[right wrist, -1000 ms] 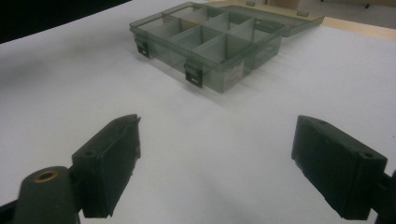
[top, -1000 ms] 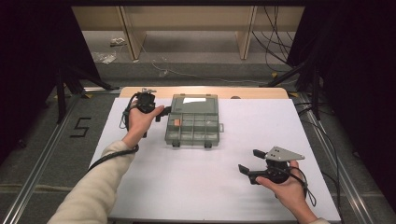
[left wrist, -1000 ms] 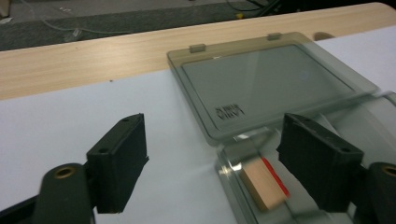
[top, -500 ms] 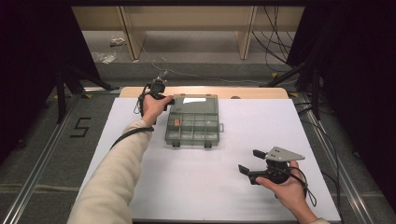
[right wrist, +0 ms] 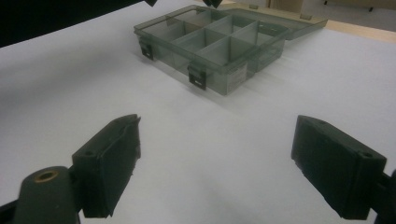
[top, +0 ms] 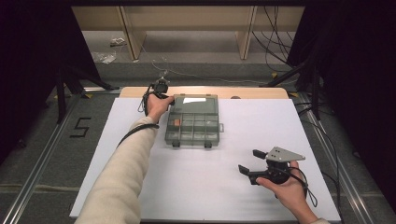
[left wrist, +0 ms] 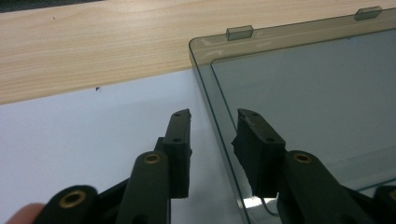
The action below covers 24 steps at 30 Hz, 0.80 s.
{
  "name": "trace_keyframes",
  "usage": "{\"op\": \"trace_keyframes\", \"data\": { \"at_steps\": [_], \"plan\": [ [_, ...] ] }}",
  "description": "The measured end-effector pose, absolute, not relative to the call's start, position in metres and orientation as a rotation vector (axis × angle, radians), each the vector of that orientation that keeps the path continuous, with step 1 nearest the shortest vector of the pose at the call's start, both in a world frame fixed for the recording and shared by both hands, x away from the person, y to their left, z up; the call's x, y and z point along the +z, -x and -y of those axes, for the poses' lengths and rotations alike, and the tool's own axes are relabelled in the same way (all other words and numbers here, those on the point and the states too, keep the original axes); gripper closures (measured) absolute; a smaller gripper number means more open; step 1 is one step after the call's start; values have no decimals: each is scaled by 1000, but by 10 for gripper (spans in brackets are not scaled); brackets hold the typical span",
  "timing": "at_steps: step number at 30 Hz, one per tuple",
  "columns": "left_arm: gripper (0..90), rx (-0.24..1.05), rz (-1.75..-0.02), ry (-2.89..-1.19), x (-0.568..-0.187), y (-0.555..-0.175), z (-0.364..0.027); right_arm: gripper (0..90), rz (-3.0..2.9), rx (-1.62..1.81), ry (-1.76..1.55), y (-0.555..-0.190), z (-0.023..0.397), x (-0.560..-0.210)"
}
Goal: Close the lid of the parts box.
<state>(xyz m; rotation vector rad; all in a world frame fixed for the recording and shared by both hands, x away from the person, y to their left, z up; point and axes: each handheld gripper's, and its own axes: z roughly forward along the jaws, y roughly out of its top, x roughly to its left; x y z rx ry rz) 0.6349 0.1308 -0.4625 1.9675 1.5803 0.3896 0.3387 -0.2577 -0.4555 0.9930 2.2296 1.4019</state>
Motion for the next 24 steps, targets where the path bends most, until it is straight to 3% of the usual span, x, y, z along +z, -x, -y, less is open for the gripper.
{"op": "trace_keyframes", "data": {
  "at_steps": [24],
  "plan": [
    [859,365,-1692,-1911,-464,-637,-123,167,-2234,1386,-988,-339,258,-456]
  ]
}}
